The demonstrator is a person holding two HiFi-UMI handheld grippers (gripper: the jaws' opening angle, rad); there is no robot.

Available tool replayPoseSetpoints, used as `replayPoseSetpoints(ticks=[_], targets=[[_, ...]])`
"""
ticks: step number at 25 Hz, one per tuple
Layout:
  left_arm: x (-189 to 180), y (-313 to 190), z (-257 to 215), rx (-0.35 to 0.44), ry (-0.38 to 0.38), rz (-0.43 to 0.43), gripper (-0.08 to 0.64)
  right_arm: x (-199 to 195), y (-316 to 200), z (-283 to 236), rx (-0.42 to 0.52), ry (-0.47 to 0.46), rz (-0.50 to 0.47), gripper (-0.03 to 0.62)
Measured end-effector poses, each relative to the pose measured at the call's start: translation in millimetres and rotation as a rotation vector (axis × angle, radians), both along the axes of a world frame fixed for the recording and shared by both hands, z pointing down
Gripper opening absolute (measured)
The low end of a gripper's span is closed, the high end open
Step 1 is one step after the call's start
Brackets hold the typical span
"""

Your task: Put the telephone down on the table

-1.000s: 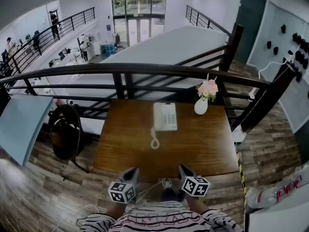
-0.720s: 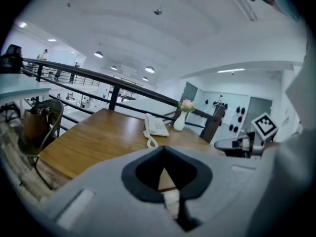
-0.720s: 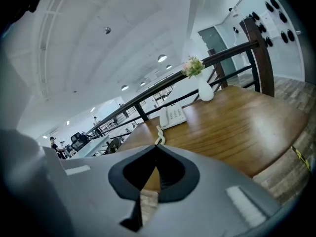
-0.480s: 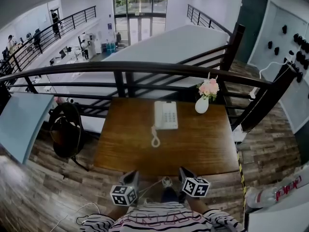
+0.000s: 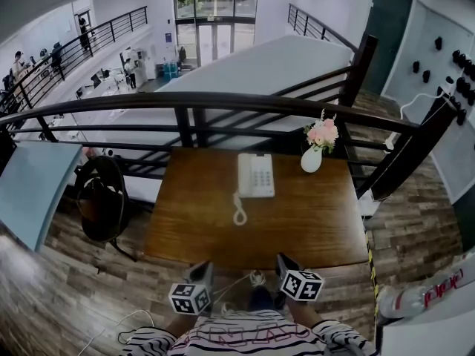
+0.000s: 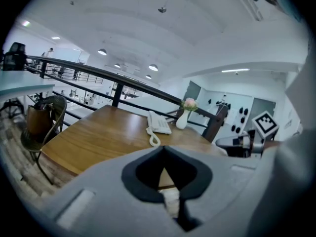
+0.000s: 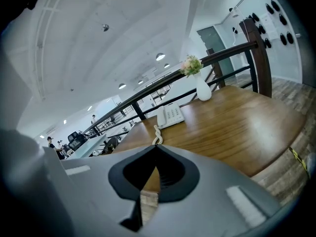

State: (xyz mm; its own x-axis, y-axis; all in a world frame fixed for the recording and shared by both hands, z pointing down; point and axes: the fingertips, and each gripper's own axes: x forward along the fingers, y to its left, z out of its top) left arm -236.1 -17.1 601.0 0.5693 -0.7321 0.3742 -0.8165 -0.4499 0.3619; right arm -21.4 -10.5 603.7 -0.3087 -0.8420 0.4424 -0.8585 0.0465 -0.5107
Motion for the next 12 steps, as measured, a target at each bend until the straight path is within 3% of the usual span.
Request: replayPoseSetpoints(ticks=[12], targets=[[-3.1, -11.6, 2.2, -0.013, 0.014, -0.005, 0.002, -4.4, -12.1, -3.9, 0.011, -0.014, 0.009, -0.002]])
